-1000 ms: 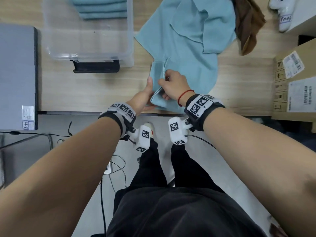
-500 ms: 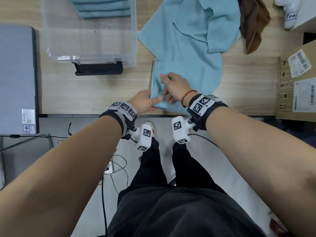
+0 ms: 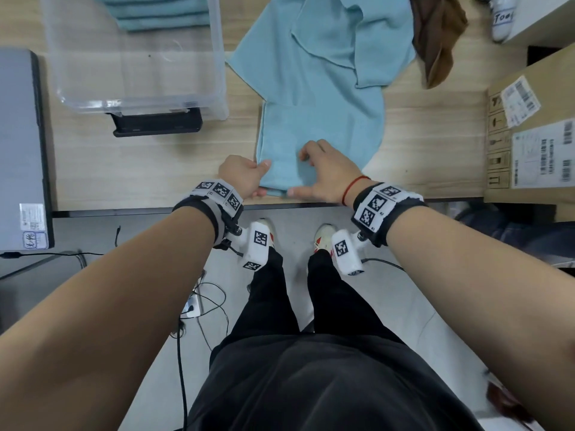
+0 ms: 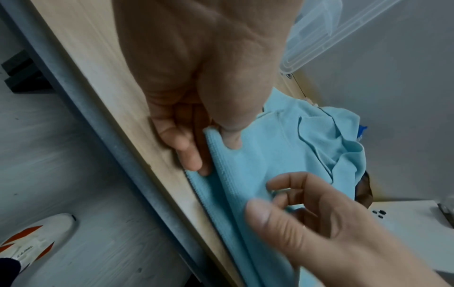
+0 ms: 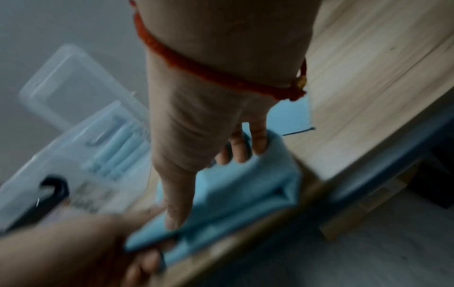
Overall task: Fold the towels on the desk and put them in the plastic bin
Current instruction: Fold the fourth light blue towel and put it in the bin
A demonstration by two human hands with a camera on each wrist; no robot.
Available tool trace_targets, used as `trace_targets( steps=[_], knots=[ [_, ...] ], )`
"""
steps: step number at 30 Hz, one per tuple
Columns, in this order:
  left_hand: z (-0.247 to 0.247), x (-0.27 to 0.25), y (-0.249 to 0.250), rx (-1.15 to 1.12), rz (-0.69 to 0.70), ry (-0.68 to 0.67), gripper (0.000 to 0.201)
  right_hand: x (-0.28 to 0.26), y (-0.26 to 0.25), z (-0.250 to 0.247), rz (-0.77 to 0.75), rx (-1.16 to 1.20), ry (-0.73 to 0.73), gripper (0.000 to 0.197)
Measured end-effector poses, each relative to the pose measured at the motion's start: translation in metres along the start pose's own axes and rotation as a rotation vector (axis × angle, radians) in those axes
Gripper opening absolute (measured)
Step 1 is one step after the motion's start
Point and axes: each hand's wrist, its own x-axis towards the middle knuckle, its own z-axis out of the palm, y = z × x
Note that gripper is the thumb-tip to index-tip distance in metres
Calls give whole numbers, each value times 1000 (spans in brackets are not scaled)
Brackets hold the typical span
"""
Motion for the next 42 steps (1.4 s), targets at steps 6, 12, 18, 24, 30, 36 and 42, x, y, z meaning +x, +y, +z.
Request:
trace_targets(
  steps=[6, 12, 18, 24, 30, 36, 42],
  knots=[
    [4, 1, -2, -9, -6, 22, 52, -29, 17, 20, -92, -276, 160, 52],
    [6, 3, -1, 32, -11, 22, 46, -48, 35, 32, -90, -157, 331, 30],
    [8, 4, -3, 69, -10, 62, 46, -52, 42, 33, -28, -152, 333, 31],
    [11, 1, -1, 97, -14, 83, 45, -57, 42, 30, -22, -241, 288, 47],
    [13, -1, -4, 151, 36, 99, 42, -62, 43, 27, -21, -288, 256, 58],
    [13, -1, -7, 209, 54, 93, 45, -63, 50, 33, -167, -323, 226, 56],
    [7, -2, -4, 371, 53, 175, 52, -57, 46, 24, -131, -276, 357, 32]
  ],
)
